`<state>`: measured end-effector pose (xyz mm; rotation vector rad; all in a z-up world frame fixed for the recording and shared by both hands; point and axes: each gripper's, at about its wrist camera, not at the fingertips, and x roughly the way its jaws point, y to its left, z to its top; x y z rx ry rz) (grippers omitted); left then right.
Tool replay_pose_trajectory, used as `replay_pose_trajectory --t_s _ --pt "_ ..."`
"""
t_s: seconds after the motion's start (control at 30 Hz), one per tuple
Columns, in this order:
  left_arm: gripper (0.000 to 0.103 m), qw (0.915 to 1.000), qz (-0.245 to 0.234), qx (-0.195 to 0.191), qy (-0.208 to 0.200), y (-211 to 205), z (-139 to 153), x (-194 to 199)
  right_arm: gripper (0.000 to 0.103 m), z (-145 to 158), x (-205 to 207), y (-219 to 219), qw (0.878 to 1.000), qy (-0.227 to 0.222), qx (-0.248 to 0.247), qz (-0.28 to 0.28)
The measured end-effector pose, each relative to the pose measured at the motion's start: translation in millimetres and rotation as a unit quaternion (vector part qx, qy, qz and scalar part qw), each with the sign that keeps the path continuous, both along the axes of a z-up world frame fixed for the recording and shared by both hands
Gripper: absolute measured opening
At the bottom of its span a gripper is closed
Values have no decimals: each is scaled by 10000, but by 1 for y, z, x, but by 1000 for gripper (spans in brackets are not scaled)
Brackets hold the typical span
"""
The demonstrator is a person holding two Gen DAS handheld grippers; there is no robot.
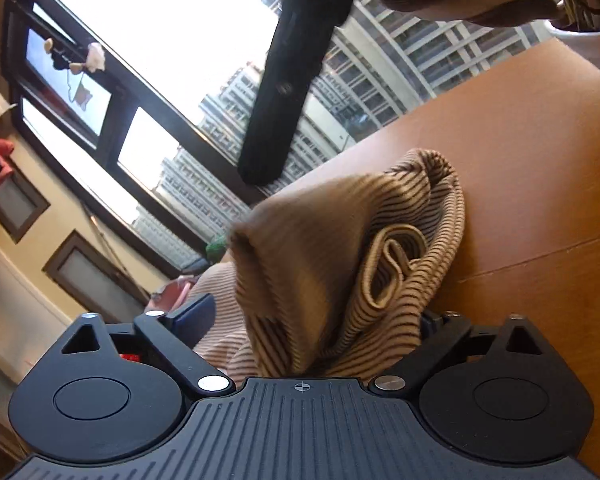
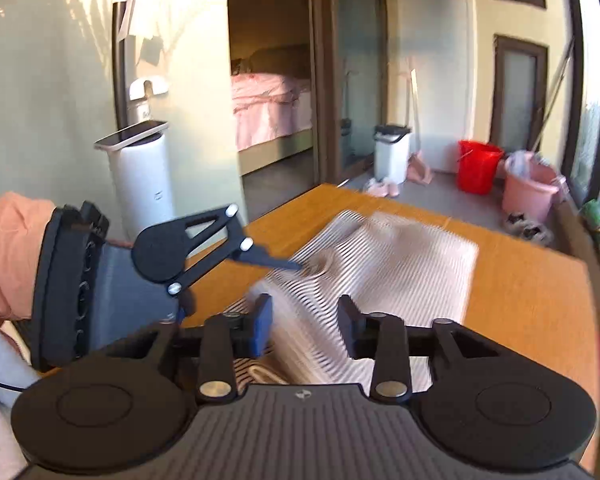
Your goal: Fold clothes
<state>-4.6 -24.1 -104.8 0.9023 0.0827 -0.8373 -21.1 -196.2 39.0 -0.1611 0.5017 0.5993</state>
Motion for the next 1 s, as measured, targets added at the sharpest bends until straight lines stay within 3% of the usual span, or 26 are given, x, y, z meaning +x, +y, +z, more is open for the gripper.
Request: replay_pose_trajectory --t_s 0.03,0.1,0.17,0.23,0.33,0.47,0.53,0.57,0.6,0.63,0.77,0.87,1.0 --pt "63 10000 -51 -46 65 -1 0 -2 54 2 -3 -9 9992 -252 -276 -163" --pt "48 9996 -153 -139 194 -2 0 -5 59 6 -10 -28 9925 -755 -830 -485" --pt "44 9974 -25 -475 542 3 9 -2 66 -8 -16 -34 9768 -1217 -1623 -687" --pt "43 9893 151 -936 1108 16 26 11 69 -28 -26 -39 9629 -1394 -2241 -571" --pt "43 9690 383 -1575 1865 37 50 31 73 -50 -33 -31 9685 -1146 -2209 -96" --pt "43 9442 546 -2124 2458 60 66 53 75 -70 -28 -1 9561 -1678 -2399 -106" --pt "43 9391 602 -2202 2570 66 67 56 75 -79 -19 15 9510 -1929 -2415 -91" --pt "43 9412 621 -2108 2568 65 67 56 68 -83 -17 21 9470 -2074 -2453 -45" --pt "43 9436 640 -1997 2560 63 66 56 46 -86 -14 29 9429 -2185 -2513 55" --pt "42 9453 651 -1862 2599 63 65 54 36 -86 -11 37 9416 -2177 -2567 133" --pt "42 9402 619 -1539 2974 69 62 47 26 -86 -18 55 9278 -2228 -2962 432" --pt "41 9293 439 -1546 3325 75 70 36 22 -77 -34 56 9424 -1790 -2754 626" --pt "41 8965 -211 -1989 3954 91 100 21 20 -28 -56 34 9815 -966 -1513 664"
